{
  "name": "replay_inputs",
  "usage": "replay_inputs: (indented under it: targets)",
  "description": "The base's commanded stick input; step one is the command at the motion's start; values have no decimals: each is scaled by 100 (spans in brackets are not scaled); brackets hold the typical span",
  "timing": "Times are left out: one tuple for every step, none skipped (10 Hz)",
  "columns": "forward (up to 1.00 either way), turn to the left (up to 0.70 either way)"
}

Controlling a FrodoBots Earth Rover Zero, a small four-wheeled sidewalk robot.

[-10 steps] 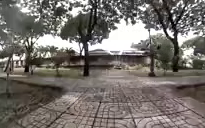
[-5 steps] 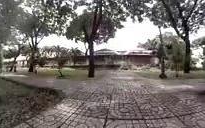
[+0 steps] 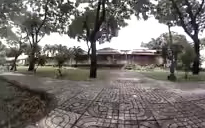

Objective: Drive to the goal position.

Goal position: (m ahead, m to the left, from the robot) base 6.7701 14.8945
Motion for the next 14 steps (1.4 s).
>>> replay_inputs:
  targets:
    - [100, 6]
    - [100, 0]
    - [100, 0]
    - [100, 8]
    - [100, 27]
    - [100, 27]
    - [100, 27]
    - [100, 27]
    - [100, 18]
    - [100, 0]
    - [100, 0]
    - [100, 0]
    - [100, 0]
    - [100, 27]
